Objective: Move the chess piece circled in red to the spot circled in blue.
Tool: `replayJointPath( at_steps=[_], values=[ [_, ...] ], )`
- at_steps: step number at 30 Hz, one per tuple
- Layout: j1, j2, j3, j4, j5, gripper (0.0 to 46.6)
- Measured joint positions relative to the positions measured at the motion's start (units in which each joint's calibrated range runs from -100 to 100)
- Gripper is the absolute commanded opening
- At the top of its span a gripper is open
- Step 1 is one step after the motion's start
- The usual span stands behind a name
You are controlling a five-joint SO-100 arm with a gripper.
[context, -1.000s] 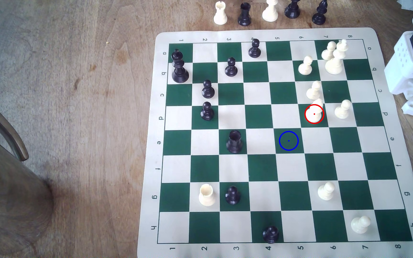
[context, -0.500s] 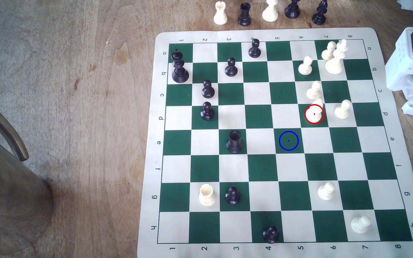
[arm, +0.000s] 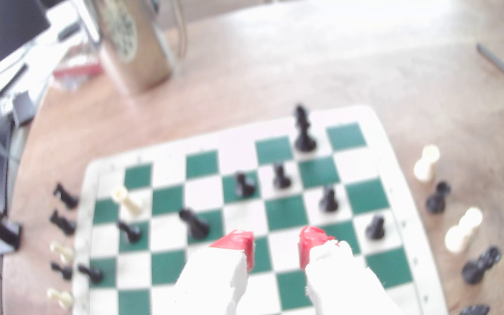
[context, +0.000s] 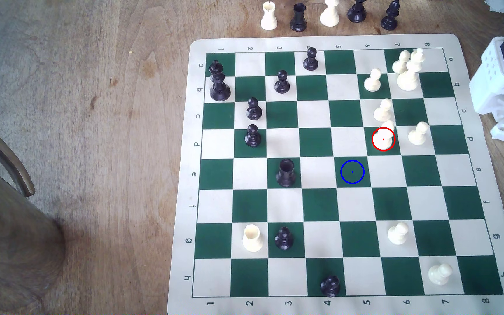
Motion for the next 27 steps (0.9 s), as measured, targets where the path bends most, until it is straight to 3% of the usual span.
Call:
replayJointPath(
  at_steps=[8, 9, 10, 11, 27],
  values=[
    [-7.67, 18.43, -0.99, 6.06, -3.17, 9.2],
    [-8.92, 20.61, -1.36, 6.53, -3.81, 16.4],
    [-10.99, 23.88, -1.54, 6.93, -5.27, 20.3],
    [-12.68, 26.23, -1.99, 7.33, -6.3, 21.2],
    [-12.76, 50.94, -5.06, 6.69, -12.41, 19.5]
  ],
)
